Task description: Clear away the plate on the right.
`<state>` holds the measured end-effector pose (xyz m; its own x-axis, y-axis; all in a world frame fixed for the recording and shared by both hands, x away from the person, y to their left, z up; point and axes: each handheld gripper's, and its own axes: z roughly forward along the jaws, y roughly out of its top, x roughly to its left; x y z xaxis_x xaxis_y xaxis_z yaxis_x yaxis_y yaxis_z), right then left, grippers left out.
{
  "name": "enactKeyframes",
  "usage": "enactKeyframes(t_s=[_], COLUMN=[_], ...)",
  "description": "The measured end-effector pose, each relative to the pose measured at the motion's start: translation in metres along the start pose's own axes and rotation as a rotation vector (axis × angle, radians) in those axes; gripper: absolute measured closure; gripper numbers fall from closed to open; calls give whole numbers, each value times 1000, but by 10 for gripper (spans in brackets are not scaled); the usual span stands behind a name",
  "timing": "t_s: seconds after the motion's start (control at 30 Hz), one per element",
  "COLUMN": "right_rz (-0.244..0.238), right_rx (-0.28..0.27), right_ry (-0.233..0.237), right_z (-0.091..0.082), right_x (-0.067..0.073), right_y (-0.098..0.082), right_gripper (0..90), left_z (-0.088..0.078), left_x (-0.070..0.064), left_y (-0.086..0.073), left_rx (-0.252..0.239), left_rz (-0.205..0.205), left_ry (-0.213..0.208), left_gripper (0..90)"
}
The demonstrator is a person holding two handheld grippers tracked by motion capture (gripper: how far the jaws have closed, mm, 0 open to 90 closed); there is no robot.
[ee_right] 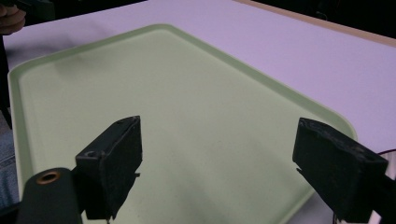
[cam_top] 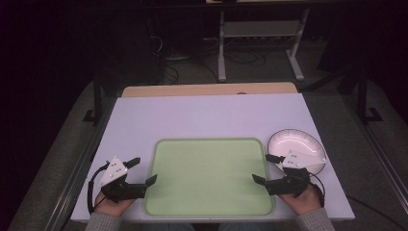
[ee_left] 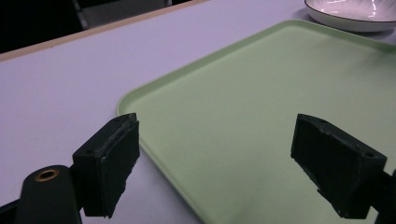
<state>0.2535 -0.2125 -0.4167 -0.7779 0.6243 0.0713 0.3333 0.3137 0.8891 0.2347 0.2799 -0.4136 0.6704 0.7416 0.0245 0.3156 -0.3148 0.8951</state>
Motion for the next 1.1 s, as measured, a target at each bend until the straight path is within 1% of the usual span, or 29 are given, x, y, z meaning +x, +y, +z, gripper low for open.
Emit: enactKeyframes(t_s=[0.07, 0.23, 0.33, 0.47, 0.57, 0.67, 0.77, 0.9, 1.1], right_rz=[7, 4, 11, 40, 45, 61, 58, 54, 45], right_rx=[0, 4, 6, 26, 44, 43, 44, 47, 47], right_ry=[3, 3, 8, 29, 38, 41, 37, 10, -2], right_z=[-1, -3, -4, -5, -7, -11, -16, -25, -37], right_x=[1, 0, -1, -2, -4, -6, -8, -10, -12], right_y=[-1, -2, -2, -1, -1, -1, -1, -1, 0], right_gripper=[150, 151, 150, 144, 145, 146, 147, 150, 150], left_z=[0, 0, -1, -2, -1, -2, -2, -2, -2], left_x=[0, 0, 1, 2, 1, 1, 2, 2, 2], left_y=[0, 0, -1, -1, -1, -1, -1, -1, -1], left_rx=[0, 6, 1, 1, 1, 1, 3, 0, 0], left_rz=[0, 7, 0, -4, -1, -4, -6, -9, -11], left_ry=[0, 6, 6, 9, 7, 8, 7, 8, 6], left_gripper=[151, 151, 151, 151, 151, 151, 151, 151, 152])
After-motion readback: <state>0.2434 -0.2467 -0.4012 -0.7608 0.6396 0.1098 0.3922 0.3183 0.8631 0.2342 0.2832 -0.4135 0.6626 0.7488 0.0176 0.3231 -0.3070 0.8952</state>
